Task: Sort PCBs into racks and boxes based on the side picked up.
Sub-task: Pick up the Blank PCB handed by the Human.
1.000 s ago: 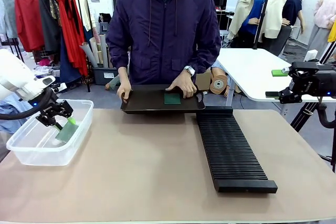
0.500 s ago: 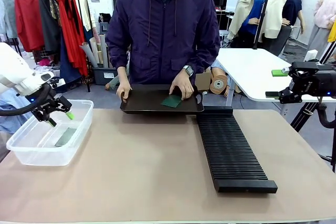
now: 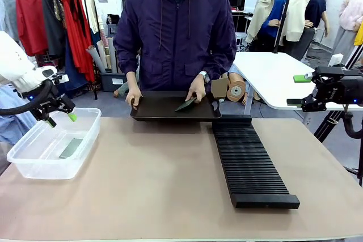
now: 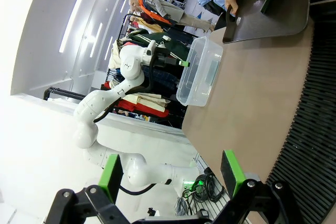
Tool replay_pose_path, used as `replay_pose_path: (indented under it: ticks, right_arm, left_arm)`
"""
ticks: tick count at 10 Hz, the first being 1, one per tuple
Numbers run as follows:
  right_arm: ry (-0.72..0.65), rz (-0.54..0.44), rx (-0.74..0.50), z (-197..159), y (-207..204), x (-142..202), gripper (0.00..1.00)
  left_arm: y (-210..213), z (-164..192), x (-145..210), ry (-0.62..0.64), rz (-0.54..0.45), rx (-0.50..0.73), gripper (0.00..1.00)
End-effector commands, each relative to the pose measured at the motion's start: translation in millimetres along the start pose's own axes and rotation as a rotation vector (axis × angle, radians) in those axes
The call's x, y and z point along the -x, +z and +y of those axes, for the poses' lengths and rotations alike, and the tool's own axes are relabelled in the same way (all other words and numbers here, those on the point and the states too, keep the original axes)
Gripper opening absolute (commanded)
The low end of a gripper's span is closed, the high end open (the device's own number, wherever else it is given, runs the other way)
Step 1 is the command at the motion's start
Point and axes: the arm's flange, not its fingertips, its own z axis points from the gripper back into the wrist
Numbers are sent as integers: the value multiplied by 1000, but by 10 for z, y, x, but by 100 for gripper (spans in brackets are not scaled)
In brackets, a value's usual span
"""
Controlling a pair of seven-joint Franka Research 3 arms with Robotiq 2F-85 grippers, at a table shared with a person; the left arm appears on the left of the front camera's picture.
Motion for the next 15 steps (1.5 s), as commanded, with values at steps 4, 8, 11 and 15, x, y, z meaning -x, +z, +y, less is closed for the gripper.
replay_pose_path:
  ticks: [4, 8, 11, 15]
  right_arm:
    - [7, -2, -1, 15, -3, 3, 100]
    - [7, -2, -1, 15, -3, 3, 100]
    - [7, -2, -1, 15, -3, 3, 100]
    - [7, -2, -1, 15, -3, 3, 100]
  left_arm:
    - [80, -103, 75, 29, -11, -14, 100]
    - [200, -154, 100, 55, -13, 158, 100]
    - [466, -81, 115, 100, -60, 474, 100]
    - [605, 42, 161, 138, -59, 750, 100]
